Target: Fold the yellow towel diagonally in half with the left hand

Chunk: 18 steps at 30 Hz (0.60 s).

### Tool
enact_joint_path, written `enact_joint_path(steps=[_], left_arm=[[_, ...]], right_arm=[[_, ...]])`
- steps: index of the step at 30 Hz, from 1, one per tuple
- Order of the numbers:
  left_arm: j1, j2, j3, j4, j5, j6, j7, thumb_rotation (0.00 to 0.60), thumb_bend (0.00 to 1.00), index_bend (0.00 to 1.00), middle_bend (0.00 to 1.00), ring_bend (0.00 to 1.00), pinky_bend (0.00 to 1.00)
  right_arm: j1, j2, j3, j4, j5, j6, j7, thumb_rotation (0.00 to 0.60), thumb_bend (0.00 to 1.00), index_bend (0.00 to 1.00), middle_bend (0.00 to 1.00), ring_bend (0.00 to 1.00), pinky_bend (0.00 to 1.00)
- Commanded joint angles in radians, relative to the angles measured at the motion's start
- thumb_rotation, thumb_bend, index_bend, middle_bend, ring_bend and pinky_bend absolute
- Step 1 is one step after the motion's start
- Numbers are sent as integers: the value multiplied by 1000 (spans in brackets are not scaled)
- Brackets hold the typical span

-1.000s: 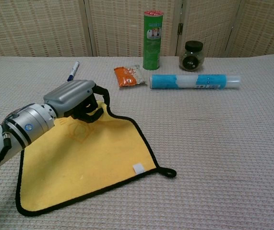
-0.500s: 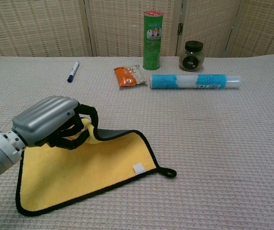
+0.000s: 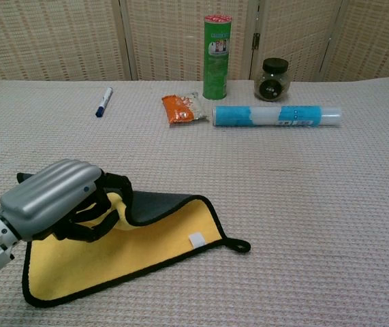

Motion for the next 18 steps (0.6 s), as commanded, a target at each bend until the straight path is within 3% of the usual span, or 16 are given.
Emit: enact_joint_path(steps=[1,18], left_arm=[[16,7,12,-15,15,14,5,600,580,625,1000,1000,1000],[107,66,62,-72,65,52,3,600,580,626,1000,1000,1000]], right_arm=[[2,-2,-3,-3,-6,-2,-8,600,242,0,0,0,0],[10,-13,-15,-18,-27,-12,-46,600,242,0,0,0,0]])
